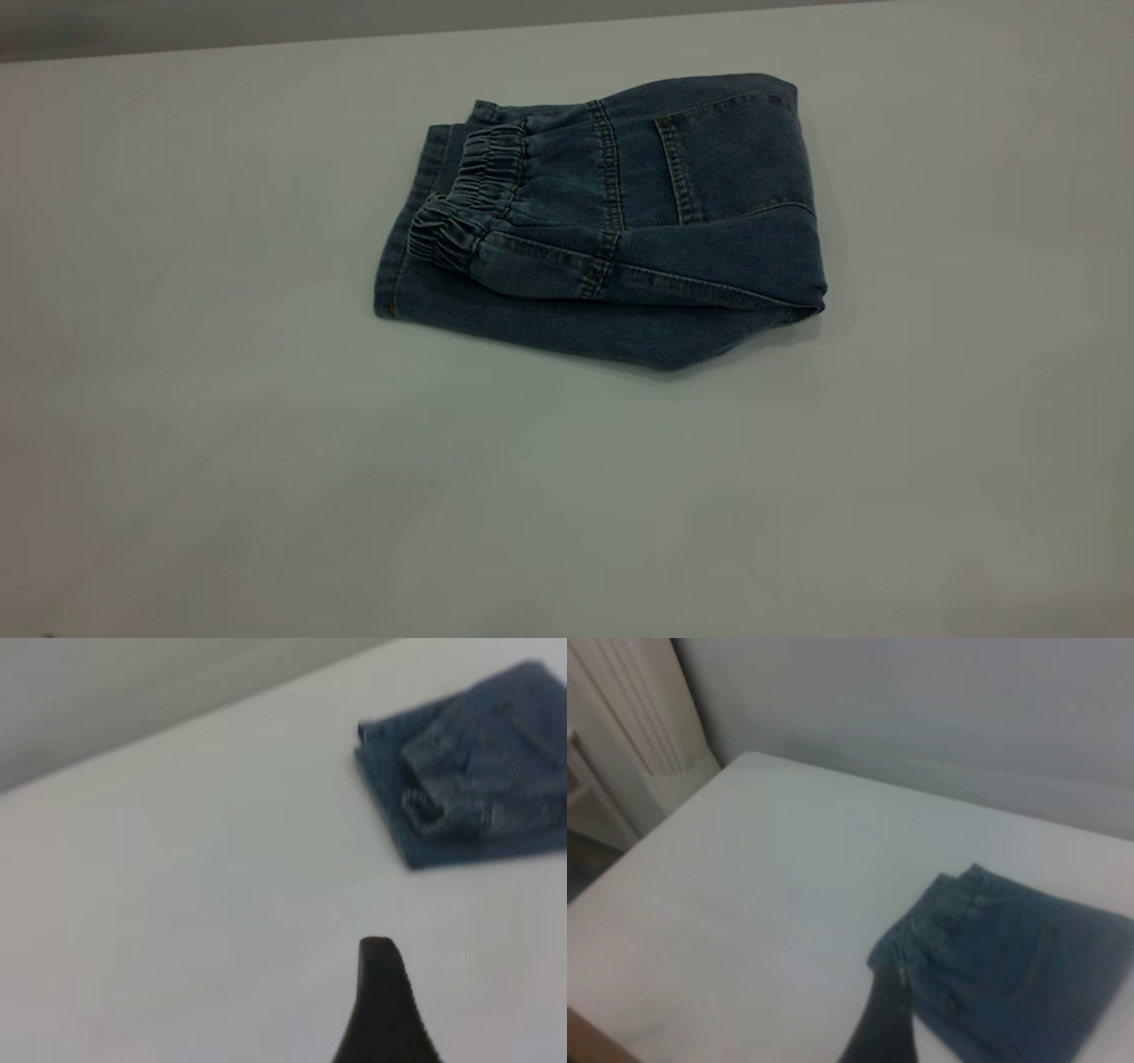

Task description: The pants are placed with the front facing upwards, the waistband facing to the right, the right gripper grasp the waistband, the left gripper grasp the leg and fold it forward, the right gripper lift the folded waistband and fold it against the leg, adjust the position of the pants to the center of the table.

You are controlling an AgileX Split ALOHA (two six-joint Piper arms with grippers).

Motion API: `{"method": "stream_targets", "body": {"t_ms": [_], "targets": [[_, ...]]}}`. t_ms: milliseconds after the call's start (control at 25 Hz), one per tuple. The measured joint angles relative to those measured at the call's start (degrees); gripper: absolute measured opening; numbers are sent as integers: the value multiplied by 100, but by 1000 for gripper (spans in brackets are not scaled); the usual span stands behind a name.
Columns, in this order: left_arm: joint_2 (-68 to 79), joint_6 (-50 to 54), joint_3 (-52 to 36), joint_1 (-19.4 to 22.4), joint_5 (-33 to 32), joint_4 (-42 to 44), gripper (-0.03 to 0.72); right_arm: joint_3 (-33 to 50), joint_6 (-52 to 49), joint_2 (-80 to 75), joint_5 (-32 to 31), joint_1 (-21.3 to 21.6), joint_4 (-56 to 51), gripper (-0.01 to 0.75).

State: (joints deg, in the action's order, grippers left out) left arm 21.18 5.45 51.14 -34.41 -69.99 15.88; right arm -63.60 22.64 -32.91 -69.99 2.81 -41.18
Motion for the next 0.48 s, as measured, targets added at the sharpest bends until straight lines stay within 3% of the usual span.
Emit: {"method": "stream_targets", "body": {"t_ms": [200,480], "targets": [[-614,-11,-857,0,0,0,440,1108,1,1374,26,0,247,587],[-710,-5,-1372,0,17,-48,440,2314,-591,2772,268,0,1535,549]]}}
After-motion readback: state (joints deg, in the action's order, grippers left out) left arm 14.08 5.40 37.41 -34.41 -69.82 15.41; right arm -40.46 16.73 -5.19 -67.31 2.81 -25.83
